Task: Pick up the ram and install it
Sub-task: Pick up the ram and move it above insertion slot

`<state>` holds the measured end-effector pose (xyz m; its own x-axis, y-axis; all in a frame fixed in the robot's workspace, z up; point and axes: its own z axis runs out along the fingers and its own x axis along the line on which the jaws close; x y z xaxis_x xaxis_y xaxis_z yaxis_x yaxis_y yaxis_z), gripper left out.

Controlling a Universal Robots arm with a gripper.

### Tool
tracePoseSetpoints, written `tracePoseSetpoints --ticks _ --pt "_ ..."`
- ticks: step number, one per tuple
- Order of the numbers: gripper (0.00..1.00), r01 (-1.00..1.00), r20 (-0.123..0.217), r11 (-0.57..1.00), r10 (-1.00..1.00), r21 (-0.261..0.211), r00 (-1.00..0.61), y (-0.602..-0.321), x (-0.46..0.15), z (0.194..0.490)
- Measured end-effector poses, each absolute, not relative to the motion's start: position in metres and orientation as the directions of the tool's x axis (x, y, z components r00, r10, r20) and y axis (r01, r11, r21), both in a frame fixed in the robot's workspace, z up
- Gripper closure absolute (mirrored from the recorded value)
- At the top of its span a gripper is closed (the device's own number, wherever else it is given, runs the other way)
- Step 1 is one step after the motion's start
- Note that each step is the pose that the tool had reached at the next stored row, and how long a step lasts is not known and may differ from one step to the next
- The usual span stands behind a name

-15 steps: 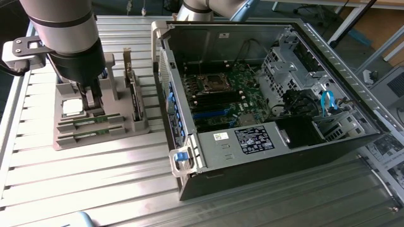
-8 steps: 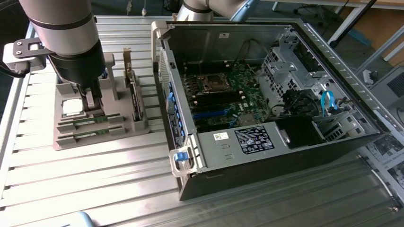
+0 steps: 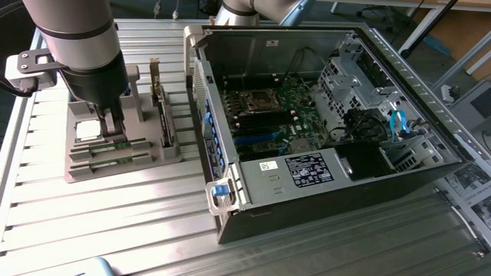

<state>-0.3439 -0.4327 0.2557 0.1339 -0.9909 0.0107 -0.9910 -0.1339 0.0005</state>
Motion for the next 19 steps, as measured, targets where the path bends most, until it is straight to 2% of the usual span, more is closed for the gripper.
tracePoseSetpoints --ticks 19 --pt "0.70 -0.991 0.011 -0.134 -0.991 0.001 0.134 -0.4327 -0.3447 0.2480"
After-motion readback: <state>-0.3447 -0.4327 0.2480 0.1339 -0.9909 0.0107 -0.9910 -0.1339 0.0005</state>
